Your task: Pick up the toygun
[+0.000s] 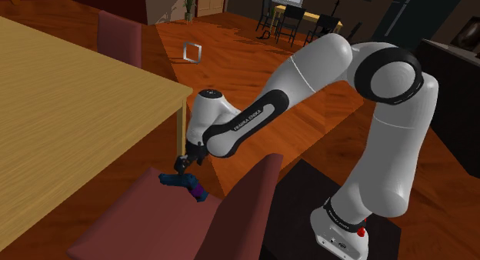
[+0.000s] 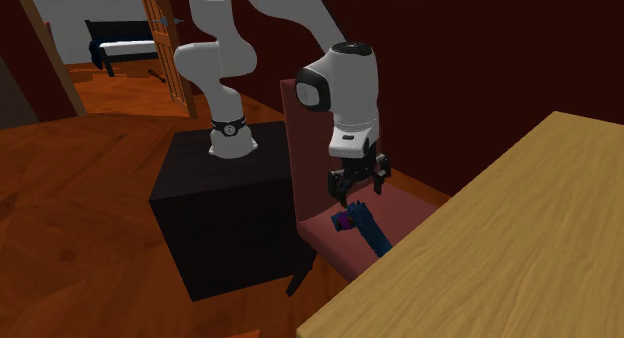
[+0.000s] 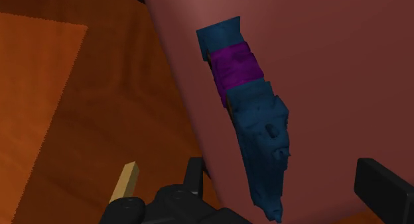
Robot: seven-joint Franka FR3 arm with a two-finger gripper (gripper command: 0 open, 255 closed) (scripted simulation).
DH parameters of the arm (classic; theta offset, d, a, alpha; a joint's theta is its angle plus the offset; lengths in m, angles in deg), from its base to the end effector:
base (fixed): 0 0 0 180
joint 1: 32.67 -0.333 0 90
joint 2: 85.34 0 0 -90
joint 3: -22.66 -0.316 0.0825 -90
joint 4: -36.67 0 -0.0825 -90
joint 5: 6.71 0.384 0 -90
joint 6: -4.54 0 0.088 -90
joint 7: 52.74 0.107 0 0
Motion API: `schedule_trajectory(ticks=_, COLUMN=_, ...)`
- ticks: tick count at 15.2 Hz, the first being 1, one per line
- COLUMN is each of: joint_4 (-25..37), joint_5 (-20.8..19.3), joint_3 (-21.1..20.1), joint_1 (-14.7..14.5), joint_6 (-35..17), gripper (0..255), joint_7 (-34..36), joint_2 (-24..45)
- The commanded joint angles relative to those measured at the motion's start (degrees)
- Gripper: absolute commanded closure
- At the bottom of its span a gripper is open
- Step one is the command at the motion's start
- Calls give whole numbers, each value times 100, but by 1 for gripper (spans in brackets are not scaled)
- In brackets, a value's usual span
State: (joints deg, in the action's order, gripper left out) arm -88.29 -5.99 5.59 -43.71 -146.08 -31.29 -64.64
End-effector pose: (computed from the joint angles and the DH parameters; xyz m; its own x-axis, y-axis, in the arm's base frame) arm 0.5050 0.2687 0.2388 0.9956 0.0783 0.0519 0.0848 -0.9866 -0.1396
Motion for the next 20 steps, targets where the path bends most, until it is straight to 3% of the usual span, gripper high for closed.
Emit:
schedule_trajectory(ticks=1, joint_4=158, joint_5=-75, joint_3=39, joint_1=-84, joint_6=-108, gripper=0, joint_7=79, joint_2=271)
schedule_trajectory(ticks=9, joint_4=203, joint_5=-206, joint_3=159, joint_1=-182, joint_6=-499, gripper=0, joint_7=130, joint_2=712)
schedule_trajectory(ticks=10, joint_4=215, joint_5=-208, joint_3=161, joint_1=-179, joint_6=-496, gripper=255, joint_7=126, joint_2=722)
schedule_trajectory(ticks=20, joint_4=192, joint_5=-188, joint_3=140, joint_1=-166, joint_6=-442, gripper=255, joint_7=123, joint_2=643)
